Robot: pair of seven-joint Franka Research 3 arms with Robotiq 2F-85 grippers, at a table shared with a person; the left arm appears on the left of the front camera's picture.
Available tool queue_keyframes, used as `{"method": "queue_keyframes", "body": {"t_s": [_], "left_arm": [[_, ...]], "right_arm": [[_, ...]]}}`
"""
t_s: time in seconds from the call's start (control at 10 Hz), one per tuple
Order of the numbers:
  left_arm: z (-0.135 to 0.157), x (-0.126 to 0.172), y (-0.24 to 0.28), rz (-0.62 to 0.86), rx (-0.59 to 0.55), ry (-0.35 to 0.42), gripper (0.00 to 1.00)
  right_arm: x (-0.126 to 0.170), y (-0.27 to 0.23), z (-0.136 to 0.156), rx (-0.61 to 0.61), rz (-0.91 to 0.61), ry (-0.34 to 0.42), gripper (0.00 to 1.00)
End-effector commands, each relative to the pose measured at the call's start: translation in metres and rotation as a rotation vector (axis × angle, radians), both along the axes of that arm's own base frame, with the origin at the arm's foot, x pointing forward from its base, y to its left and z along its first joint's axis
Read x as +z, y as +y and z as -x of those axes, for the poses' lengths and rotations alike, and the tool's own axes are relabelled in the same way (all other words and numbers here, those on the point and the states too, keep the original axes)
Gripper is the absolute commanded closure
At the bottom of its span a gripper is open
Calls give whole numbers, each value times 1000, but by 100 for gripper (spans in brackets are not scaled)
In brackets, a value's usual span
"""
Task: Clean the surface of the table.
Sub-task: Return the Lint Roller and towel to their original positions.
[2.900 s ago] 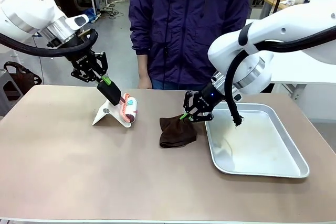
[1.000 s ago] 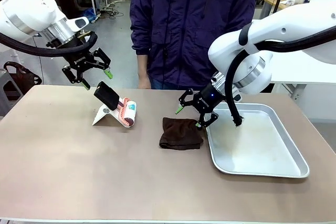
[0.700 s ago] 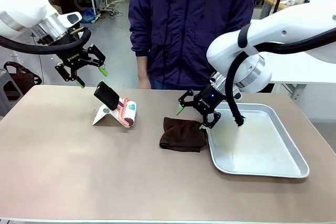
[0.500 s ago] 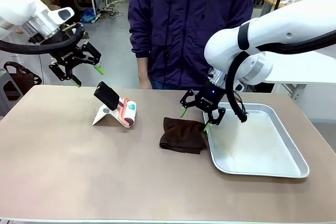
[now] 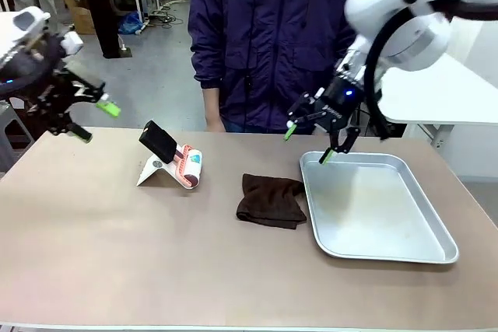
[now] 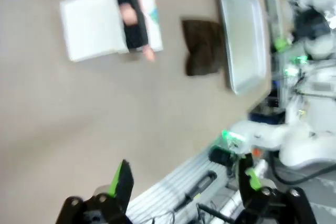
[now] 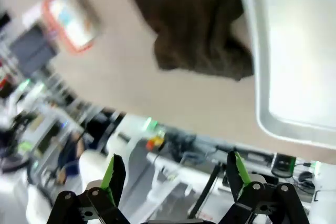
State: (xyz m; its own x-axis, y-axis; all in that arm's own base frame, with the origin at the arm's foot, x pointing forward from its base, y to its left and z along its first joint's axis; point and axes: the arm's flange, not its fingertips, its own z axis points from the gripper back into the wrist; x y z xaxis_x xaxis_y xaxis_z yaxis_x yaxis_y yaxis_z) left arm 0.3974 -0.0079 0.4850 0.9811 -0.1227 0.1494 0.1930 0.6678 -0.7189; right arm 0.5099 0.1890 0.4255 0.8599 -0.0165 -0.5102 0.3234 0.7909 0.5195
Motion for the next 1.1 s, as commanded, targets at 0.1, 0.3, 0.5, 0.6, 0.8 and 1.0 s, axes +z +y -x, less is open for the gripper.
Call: {"method": "queue_keyframes", "body": {"t_s": [0.1, 0.3, 0.5, 0.6, 0.8, 1.0], "left_arm": [[40, -16, 44, 256, -119, -64, 0], [45, -31, 78, 394, 6, -181, 0], [42, -42, 110, 494, 51, -266, 0], [38, -46, 124, 557, 83, -291, 0], [30, -57, 141, 666, 211, -315, 0], [40, -54, 139, 600, 184, -294, 0]], "right_arm": [[6, -72, 50, 90, -487, 27, 0], [7, -113, 82, 80, -661, -106, 0], [-6, -153, 114, -8, -763, -226, 0], [-17, -167, 122, -60, -813, -274, 0], [-35, -178, 120, -322, -895, -365, 0], [-32, -189, 123, -185, -845, -278, 0]]}}
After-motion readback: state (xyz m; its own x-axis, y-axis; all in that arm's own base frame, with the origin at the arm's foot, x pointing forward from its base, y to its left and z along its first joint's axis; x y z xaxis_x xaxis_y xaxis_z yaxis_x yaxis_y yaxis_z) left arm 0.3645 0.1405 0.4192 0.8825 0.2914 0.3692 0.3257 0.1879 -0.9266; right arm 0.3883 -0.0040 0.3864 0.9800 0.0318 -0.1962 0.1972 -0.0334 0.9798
